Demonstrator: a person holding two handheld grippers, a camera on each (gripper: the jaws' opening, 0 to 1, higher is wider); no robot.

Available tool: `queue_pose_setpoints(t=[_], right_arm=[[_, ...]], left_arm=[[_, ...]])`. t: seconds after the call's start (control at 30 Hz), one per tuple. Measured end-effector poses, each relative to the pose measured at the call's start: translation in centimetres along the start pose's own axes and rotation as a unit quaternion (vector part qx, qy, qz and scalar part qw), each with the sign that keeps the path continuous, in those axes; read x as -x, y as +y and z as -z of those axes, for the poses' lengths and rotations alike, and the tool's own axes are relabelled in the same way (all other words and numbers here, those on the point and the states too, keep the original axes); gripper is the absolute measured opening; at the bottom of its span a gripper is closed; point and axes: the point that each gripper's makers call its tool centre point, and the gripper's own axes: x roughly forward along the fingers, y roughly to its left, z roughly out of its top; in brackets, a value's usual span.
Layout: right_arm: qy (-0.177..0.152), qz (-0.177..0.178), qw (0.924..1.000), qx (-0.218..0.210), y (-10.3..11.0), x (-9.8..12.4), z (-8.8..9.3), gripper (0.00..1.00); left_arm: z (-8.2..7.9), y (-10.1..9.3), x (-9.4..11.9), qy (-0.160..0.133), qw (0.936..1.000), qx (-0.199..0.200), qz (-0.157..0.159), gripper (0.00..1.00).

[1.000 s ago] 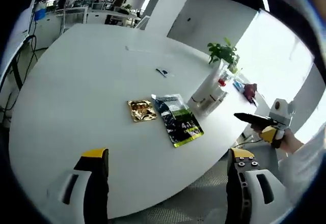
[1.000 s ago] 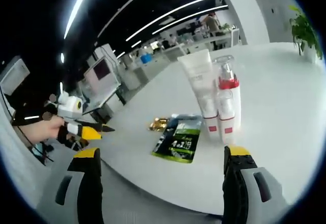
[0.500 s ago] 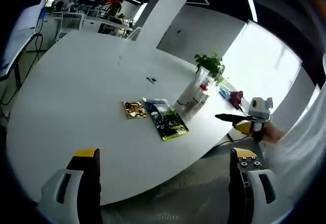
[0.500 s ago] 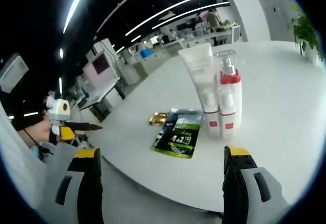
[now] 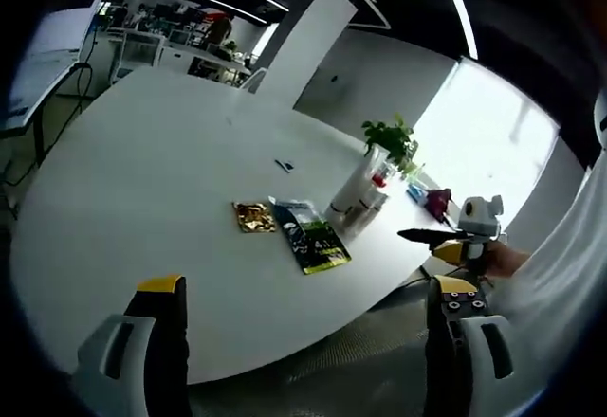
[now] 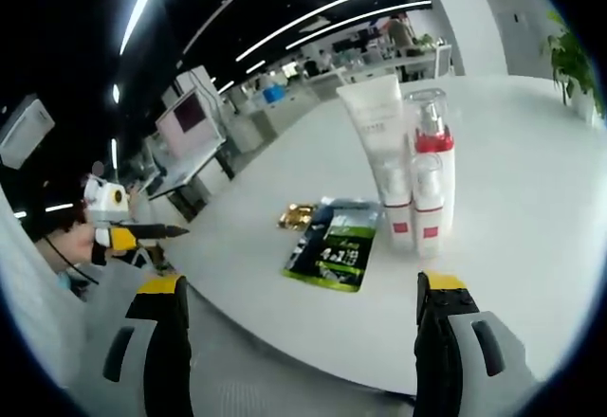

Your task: Arrange the skincare products in the storage area until every visible bottle or jar stands upright without overlapping.

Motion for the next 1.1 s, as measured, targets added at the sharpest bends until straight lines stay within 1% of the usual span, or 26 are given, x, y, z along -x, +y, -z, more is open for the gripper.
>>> queue_pose_setpoints(t=[0.07, 0.23, 0.5, 0.6, 0.73, 0.8, 0.93, 1.0, 1.1], right_arm=[[-0.001, 0.0, 1.0, 0.0, 0.0, 0.0, 0.0, 1.0], [-0.004, 0.001, 1.0, -0.002, 0.0, 0.1, 0.0, 1.0], [-0.003, -0.007, 1.0, -0.002, 0.3, 0.0, 0.1, 1.0], [-0.003, -0.012, 0.9999, -0.003, 0.4, 0.0, 0.1, 1.0], [-0.007, -0.017, 0.9998, -0.005, 0.5, 0.0, -0.1, 1.0], [-0.009, -0.023, 0.9997, -0.007, 0.6, 0.0, -0.2, 1.0], [-0.011, -0.028, 0.9995, -0.005, 0.7, 0.0, -0.2, 1.0], [-0.011, -0.029, 0.9995, -0.005, 0.8, 0.0, -0.3, 1.0], [-0.009, -0.031, 0.9995, -0.001, 0.9, 0.0, -0.2, 0.99]], left_arm=[[0.4, -0.1, -0.1, 0.011, 0.9999, -0.009, -0.005, 0.99], [0.7, -0.4, -0.2, 0.021, 0.9997, -0.014, -0.005, 0.99], [0.9, -0.8, -0.2, 0.027, 0.9995, -0.007, -0.014, 0.99], [1.2, -0.6, -0.2, 0.036, 0.9991, 0.002, -0.021, 0.99], [1.5, 0.2, -0.4, 0.062, 0.9969, 0.009, -0.046, 0.99], [1.4, 0.5, -0.8, 0.068, 0.9964, 0.001, -0.051, 0.99], [0.7, -0.1, -1.9, 0.075, 0.996, 0.004, -0.048, 0.98], [0.0, -0.7, -2.7, 0.084, 0.9953, -0.013, -0.047, 0.98], [-1.3, -0.9, -3.9, 0.088, 0.9949, -0.024, -0.043, 0.97]])
